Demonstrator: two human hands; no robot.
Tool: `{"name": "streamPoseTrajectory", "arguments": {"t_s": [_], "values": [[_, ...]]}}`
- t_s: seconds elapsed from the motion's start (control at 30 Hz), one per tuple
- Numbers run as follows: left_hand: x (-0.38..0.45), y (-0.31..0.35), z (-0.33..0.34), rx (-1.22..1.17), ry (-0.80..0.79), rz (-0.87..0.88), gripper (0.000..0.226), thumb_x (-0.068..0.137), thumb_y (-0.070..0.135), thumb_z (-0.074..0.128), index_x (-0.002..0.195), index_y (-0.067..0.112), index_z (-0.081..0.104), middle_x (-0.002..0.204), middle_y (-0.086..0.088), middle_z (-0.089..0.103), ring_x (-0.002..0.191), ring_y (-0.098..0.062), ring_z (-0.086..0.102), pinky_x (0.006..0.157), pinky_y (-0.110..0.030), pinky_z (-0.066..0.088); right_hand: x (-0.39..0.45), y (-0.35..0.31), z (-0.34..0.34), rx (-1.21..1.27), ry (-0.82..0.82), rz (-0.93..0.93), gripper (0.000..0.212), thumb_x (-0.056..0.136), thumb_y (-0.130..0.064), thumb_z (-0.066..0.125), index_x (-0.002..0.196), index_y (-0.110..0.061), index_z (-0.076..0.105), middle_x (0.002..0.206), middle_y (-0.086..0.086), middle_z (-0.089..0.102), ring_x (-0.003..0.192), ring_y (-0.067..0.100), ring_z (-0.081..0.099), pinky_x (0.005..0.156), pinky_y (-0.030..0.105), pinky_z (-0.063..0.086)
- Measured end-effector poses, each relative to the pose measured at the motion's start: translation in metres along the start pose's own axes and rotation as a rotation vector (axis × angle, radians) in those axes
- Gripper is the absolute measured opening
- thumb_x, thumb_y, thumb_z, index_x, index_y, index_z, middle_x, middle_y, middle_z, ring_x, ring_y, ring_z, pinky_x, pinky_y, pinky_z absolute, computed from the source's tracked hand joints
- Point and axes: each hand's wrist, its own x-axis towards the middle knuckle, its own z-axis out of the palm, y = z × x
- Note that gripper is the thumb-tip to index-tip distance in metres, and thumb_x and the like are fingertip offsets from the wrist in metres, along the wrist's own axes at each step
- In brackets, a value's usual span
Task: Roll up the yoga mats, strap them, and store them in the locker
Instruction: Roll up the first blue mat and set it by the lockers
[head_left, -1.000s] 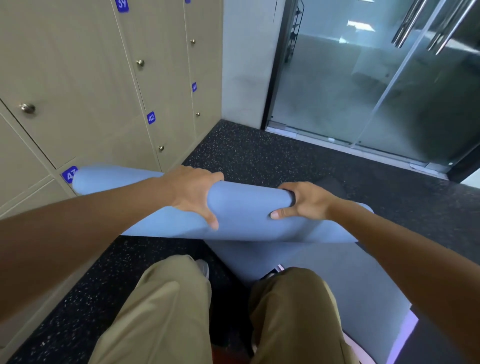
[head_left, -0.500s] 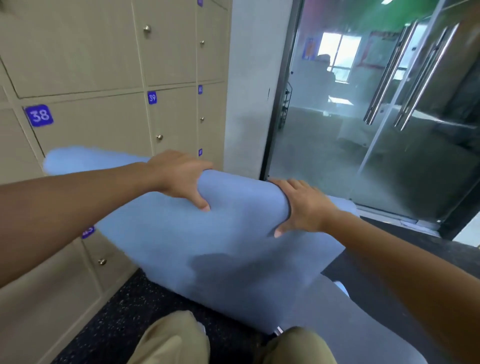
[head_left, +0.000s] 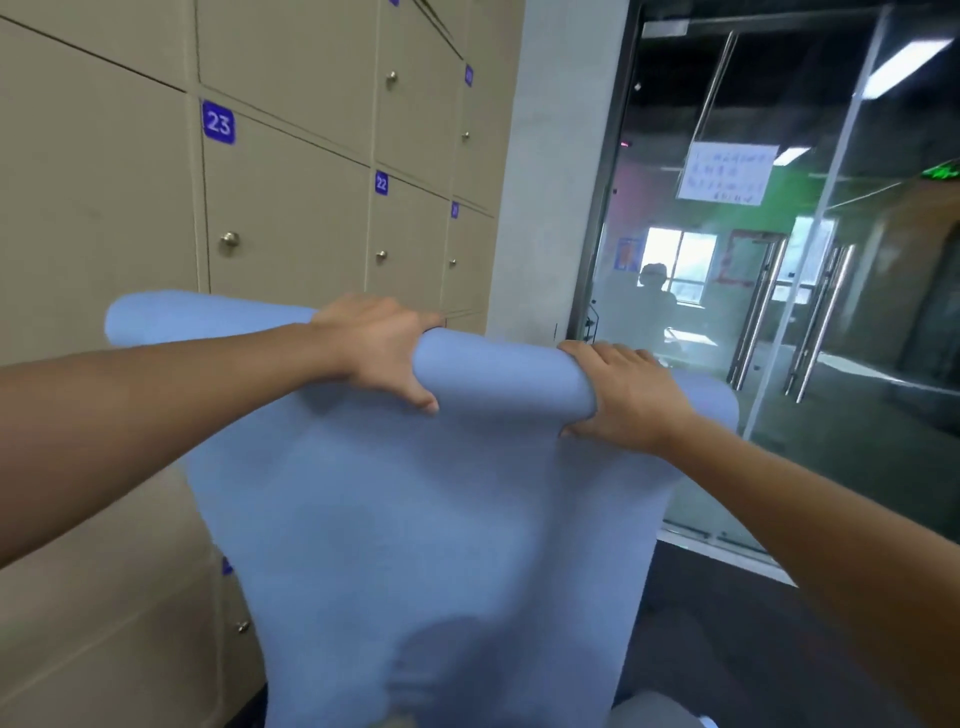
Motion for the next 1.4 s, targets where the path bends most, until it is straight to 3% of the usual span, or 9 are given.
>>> {"name": "streamPoseTrajectory", "arguments": {"t_s": [0.23,0.4,0.5,0.6,0.77,0.93,1.1,1.27,1.4], "values": [[-0.046,0.013,-0.051,0.048,0.14,0.006,0.071,0.057,0.089,0.067,0.095,0.035,0.042,0.082,0.005,0.064,0.076,-0.028,0.059,0.069,-0.037,0.054,-0.033,0.003,-0.084,-0.101,0.129,-0.065,0.101,0.063,-0.059,0.084,0.148,-0.027,0.04,0.131,0.002,0.059,0.118,0.032,0.056,0.1,0.046,0.042],[-0.108,0.043,-0.056,-0.005,0.082,0.067,0.071,0.056,0.089,0.066,0.099,0.038,0.044,0.083,0.01,0.063,0.077,-0.025,0.061,0.063,-0.033,0.05,-0.111,-0.018,-0.1,-0.152,0.175,-0.118,0.094,0.063,-0.059,0.083,0.141,-0.02,0.049,0.117,0.004,0.065,0.104,0.033,0.063,0.087,0.045,0.05],[-0.153,0.064,-0.046,0.026,0.006,0.109,0.07,0.059,0.089,0.066,0.095,0.034,0.041,0.084,0.009,0.062,0.078,-0.023,0.059,0.055,-0.031,0.04,-0.172,-0.041,-0.093,-0.14,0.174,-0.125,0.09,0.063,-0.059,0.082,0.138,-0.018,0.051,0.109,0.003,0.066,0.097,0.032,0.066,0.079,0.043,0.054],[-0.2,0.081,-0.034,0.028,-0.087,0.131,0.07,0.061,0.089,0.065,0.089,0.033,0.032,0.087,0.01,0.061,0.081,-0.023,0.056,0.052,-0.032,0.031,-0.231,-0.068,-0.082,-0.101,0.105,-0.114,0.084,0.069,-0.062,0.07,0.138,-0.019,0.051,0.107,0.002,0.065,0.095,0.032,0.066,0.076,0.044,0.055],[-0.279,0.096,-0.006,-0.061,-0.227,0.16,0.066,0.061,0.09,0.059,0.093,0.039,0.035,0.083,0.015,0.057,0.077,-0.01,0.056,0.067,-0.033,0.048,-0.309,-0.117,-0.07,-0.041,-0.005,-0.137,0.082,0.074,-0.066,0.067,0.138,-0.016,0.054,0.112,0.001,0.066,0.094,0.028,0.066,0.074,0.042,0.055],[-0.336,0.105,0.041,-0.148,-0.412,0.151,0.073,0.057,0.093,0.059,0.103,0.04,0.038,0.093,0.015,0.061,0.084,-0.012,0.058,0.074,-0.037,0.051,-0.361,-0.156,-0.053,0.029,-0.132,-0.185,0.081,0.068,-0.067,0.064,0.134,-0.02,0.056,0.103,-0.005,0.066,0.083,0.022,0.066,0.065,0.035,0.054],[-0.376,0.123,0.078,-0.201,-0.521,0.148,0.071,0.058,0.09,0.064,0.104,0.043,0.036,0.098,0.018,0.061,0.092,-0.01,0.061,0.069,-0.034,0.039,-0.395,-0.178,-0.038,0.131,-0.242,-0.194,0.071,0.07,-0.061,0.06,0.129,-0.021,0.056,0.098,-0.005,0.065,0.081,0.023,0.067,0.065,0.038,0.055],[-0.398,0.13,0.102,-0.251,-0.634,0.16,0.071,0.056,0.088,0.066,0.105,0.044,0.04,0.095,0.02,0.06,0.089,-0.008,0.059,0.073,-0.032,0.043,-0.42,-0.19,-0.012,0.243,-0.48,-0.168,0.086,0.061,-0.073,0.07,0.133,-0.031,0.048,0.105,-0.013,0.062,0.089,0.014,0.065,0.075,0.033,0.056],[-0.4,0.133,0.115,-0.326,-0.733,0.12,0.071,0.053,0.085,0.07,0.106,0.046,0.045,0.094,0.02,0.064,0.088,-0.005,0.059,0.072,-0.029,0.047,-0.414,-0.19,-0.006,0.323,-0.748,-0.146,0.092,0.066,-0.079,0.064,0.141,-0.045,0.026,0.128,-0.021,0.05,0.116,0.007,0.051,0.099,0.027,0.04]]}}
